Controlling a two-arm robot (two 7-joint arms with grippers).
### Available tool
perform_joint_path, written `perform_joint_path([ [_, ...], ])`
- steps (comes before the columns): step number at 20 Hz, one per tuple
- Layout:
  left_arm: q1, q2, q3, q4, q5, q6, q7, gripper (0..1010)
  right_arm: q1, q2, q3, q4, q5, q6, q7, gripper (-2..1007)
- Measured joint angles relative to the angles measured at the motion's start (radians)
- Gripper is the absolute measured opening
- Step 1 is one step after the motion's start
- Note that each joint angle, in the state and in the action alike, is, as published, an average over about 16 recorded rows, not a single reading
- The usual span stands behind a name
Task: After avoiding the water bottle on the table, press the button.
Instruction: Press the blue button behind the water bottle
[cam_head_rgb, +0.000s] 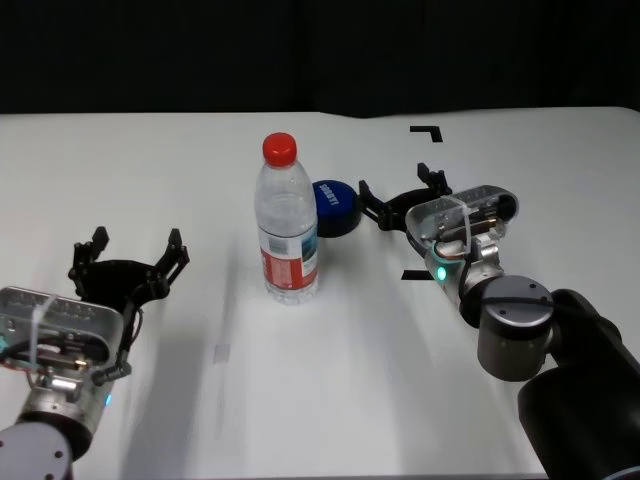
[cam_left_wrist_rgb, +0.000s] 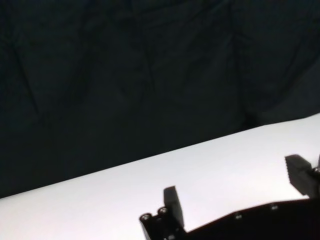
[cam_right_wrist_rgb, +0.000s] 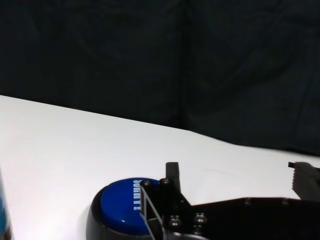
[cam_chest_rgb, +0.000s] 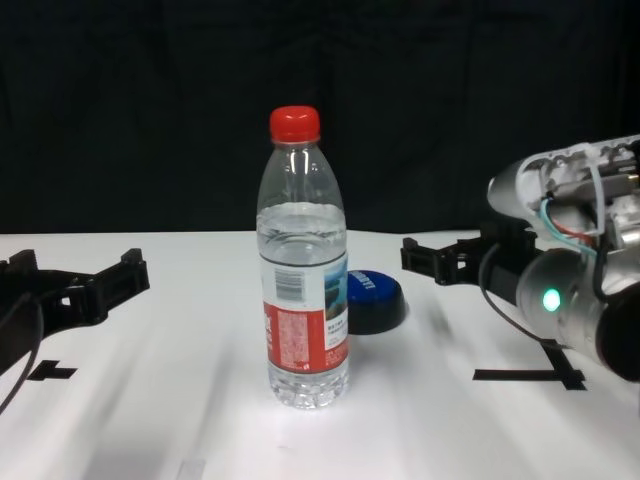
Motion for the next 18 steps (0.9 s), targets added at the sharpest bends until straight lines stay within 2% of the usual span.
perform_joint_path([
  [18, 0.000, 0.000, 0.000, 0.000, 0.000, 0.000, 0.000, 1003, 0.066, -0.003, -0.016, 0.087, -0.006, -0.018, 0.019, 1003],
])
